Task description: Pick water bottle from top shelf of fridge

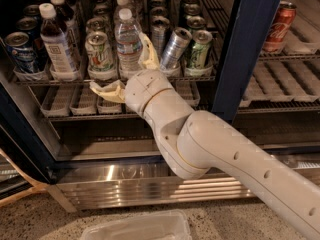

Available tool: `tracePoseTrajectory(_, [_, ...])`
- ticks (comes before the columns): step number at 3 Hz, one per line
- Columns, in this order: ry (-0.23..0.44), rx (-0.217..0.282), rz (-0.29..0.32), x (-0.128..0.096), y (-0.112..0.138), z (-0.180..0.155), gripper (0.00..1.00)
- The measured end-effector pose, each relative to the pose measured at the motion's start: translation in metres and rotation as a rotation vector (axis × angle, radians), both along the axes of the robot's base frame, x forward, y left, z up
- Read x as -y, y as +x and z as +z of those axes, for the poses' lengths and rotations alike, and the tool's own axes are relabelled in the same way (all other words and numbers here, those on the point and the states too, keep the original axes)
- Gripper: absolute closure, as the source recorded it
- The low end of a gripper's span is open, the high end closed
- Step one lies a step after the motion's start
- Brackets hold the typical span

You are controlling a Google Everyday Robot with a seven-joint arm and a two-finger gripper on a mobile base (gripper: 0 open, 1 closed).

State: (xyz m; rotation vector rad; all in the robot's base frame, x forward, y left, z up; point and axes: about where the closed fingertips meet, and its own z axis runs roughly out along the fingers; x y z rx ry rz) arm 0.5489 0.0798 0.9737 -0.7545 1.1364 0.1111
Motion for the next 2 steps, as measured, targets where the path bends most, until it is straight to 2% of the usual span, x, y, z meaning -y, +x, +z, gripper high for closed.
tracePoseTrajectory(1, [-0.004,0.005,-0.018,-0.01,0.012,-0.004,0.13])
tracePoseTrajectory(2, [-0.057,-0.01,-0.043,-0.014,0.032,-0.013,0.08])
